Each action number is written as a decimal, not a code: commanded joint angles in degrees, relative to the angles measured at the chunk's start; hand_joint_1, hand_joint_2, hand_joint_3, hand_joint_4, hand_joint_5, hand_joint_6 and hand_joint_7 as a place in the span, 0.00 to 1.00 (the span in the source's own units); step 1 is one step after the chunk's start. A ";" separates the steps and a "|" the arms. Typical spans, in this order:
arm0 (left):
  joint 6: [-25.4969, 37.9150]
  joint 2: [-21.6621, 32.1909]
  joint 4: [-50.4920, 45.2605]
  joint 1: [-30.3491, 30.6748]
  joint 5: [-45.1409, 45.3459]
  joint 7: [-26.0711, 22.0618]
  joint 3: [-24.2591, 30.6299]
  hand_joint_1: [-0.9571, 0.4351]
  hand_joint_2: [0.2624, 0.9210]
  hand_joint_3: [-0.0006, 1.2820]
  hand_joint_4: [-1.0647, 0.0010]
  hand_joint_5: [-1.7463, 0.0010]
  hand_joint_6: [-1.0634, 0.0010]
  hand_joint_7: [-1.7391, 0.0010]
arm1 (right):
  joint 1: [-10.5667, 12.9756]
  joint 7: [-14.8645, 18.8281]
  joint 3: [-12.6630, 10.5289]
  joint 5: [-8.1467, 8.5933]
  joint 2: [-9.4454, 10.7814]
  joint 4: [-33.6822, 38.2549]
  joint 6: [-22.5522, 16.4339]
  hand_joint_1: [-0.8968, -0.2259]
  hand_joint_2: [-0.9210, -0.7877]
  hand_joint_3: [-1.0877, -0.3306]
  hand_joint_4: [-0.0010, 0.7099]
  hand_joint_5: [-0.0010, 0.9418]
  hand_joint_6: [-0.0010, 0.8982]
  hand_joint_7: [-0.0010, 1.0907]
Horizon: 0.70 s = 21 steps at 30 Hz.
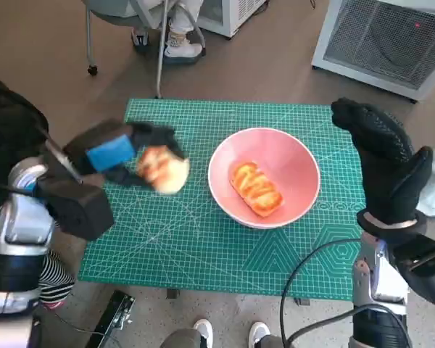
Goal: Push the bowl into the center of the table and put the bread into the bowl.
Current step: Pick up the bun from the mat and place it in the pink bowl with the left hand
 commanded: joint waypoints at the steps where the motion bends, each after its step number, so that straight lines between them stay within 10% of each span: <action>1: 0.41 -4.15 -1.41 -2.78 0.58 2.86 -1.36 0.69 1.00 0.09 0.38 0.32 0.48 0.28 | 0.74 0.36 -0.26 0.06 -0.31 1.09 0.29 0.30 0.00 0.43 0.27 0.00 0.10 0.41; 21: -0.60 -13.79 15.01 -14.75 6.19 1.32 -11.67 0.69 1.00 0.13 0.47 0.29 0.51 0.24 | 2.36 -0.83 -0.19 -0.39 -0.01 -1.65 0.95 0.28 0.00 0.43 0.27 0.00 0.09 0.41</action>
